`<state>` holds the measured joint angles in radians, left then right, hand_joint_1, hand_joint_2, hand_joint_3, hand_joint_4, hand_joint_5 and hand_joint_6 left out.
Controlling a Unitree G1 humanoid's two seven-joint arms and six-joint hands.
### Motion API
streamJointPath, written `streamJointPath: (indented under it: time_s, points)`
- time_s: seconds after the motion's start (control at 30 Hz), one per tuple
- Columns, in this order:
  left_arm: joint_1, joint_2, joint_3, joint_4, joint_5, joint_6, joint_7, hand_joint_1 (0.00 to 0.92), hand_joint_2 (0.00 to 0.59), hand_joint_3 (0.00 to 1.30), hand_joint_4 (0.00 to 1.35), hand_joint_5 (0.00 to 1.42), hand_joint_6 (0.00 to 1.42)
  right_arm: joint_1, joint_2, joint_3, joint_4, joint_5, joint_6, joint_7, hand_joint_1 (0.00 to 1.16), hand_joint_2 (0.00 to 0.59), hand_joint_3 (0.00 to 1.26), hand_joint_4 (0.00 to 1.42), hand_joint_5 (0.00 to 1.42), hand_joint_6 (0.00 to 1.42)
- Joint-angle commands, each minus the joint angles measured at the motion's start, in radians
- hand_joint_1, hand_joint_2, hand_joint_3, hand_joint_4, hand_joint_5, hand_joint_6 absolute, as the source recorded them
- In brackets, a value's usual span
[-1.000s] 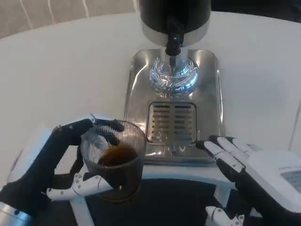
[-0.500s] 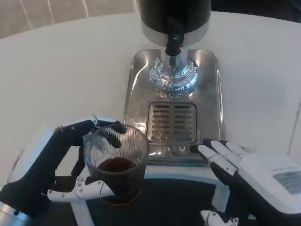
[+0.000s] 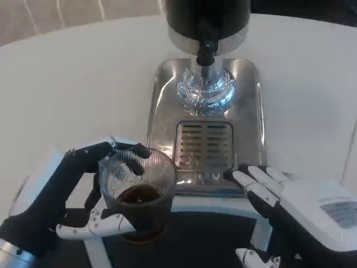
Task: Grasp the cup under the faucet to collect the drink, then remove the cup.
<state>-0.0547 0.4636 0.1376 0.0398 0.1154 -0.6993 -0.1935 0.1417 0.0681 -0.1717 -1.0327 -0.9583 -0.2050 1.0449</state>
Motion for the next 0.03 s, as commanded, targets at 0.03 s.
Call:
streamJointPath:
  time_s: [0.03]
  points:
    - [-0.002,-0.001,0.012,-0.007,-0.036,-0.034,0.0,0.573,0.026,0.93,1.1,1.34,0.67,0.011,0.045,0.002,-0.015,-0.005,-0.005,0.006,0.3,0.525,0.04,0.0,0.0,0.03]
